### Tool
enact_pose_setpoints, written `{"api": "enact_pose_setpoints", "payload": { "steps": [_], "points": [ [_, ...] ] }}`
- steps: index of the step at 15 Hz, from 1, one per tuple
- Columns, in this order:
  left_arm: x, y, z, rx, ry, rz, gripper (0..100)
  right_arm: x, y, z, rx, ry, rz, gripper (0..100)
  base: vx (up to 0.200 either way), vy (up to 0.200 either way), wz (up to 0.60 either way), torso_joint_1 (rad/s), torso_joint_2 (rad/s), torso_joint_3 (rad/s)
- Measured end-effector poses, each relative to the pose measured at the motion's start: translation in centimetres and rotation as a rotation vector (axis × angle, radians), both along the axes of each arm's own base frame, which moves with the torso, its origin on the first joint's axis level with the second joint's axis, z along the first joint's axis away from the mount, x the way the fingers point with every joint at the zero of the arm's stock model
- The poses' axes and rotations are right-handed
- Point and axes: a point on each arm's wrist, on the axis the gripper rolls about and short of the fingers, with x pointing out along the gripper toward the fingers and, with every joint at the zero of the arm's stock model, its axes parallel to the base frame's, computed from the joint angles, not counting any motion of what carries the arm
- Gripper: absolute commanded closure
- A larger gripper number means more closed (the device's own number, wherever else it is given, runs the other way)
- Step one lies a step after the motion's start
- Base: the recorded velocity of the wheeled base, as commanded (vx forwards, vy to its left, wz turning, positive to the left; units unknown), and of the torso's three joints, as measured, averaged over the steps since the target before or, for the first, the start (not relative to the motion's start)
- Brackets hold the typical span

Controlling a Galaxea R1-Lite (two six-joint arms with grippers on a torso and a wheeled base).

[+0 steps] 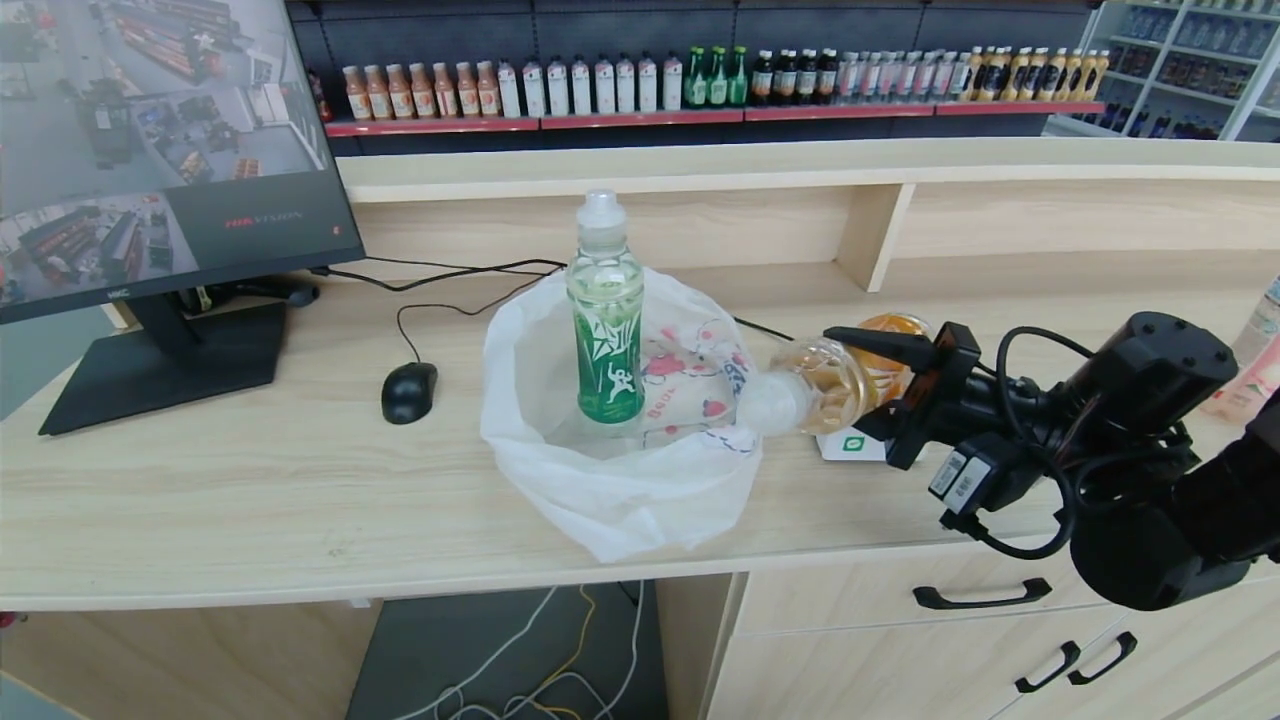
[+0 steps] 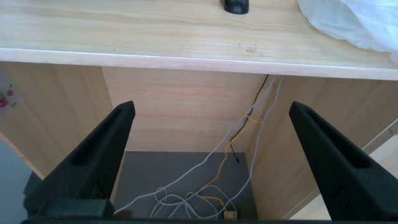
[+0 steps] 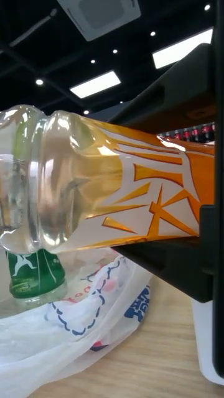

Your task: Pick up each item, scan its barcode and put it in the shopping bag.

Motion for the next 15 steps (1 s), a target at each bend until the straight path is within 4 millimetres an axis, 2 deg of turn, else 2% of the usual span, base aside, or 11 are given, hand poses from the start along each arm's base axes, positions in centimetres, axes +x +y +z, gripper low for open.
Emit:
{"api": "enact_pose_setpoints", "payload": {
  "steps": [8,11,15],
  "points": [
    [0.0,0.0,0.0,0.0,0.0,0.0,0,0.5,0.1,-1.3,-0.015,0.018,-0.004,100,0.0,0.0,0.0,0.0,0.0,0.0],
    [0.0,0.0,0.0,0.0,0.0,0.0,0,0.4,0.0,-0.9,-0.008,0.023,-0.003,100,0.0,0.0,0.0,0.0,0.0,0.0],
    [0.0,0.0,0.0,0.0,0.0,0.0,0,-0.4,-0.1,0.6,0.018,0.025,0.007,100,0.0,0.0,0.0,0.0,0.0,0.0]
  ]
}}
